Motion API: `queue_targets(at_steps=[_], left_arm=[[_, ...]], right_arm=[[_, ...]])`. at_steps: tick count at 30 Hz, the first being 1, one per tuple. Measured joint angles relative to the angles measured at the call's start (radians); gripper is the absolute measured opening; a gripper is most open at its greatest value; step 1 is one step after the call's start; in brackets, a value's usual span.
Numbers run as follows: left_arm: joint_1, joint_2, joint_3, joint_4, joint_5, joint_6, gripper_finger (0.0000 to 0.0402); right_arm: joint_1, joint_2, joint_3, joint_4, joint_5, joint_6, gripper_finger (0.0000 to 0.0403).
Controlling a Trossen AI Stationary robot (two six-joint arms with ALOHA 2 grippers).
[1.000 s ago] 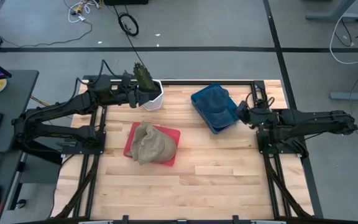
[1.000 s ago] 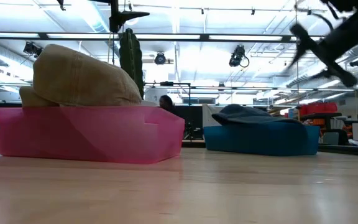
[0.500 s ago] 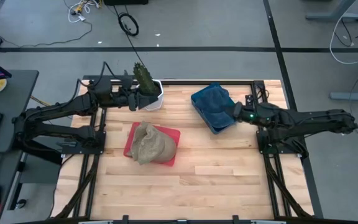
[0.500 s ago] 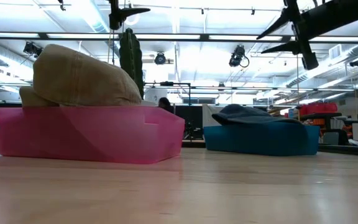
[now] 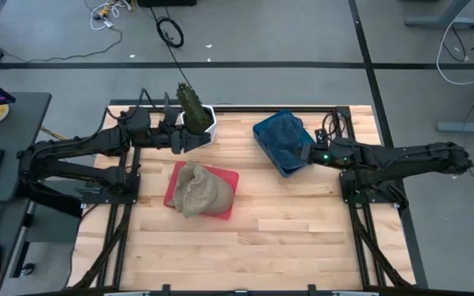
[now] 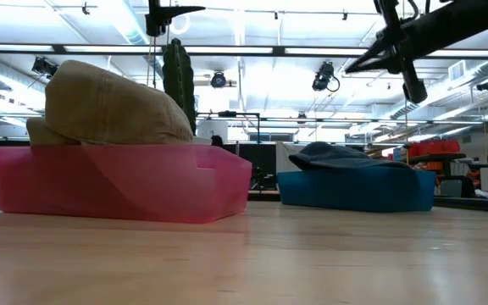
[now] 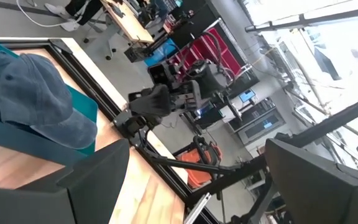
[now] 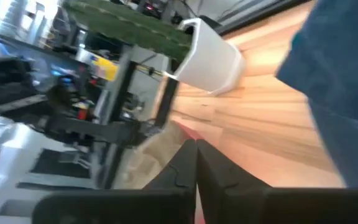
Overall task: Pick & Place hat
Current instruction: Return to Home Position
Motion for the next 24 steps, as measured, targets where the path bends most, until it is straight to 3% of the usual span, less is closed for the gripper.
queue_targets(at_steps=[9,14,19,24], left_arm=[[-0.034,0.0,0.0,-0.001,-0.004,0.011,0.038],[-0.054,0.0,0.0,-0.002,-0.004,0.011,0.038],[-0.091,0.0,0.0,-0.001,-0.004,0.031,0.038],[-0.137,0.0,0.0,0.0,-0.04,0.16,0.0379]], right_arm=[[-0.019,0.01,0.004,-0.103,-0.047,-0.003,0.0002],[-0.012,0.027,0.087,-0.206,-0.083,-0.053,0.0001],[-0.009,0.086,0.255,-0.36,-0.082,-0.19,0.0001],[0.002,0.168,0.426,-0.456,-0.111,-0.459,0.0001]])
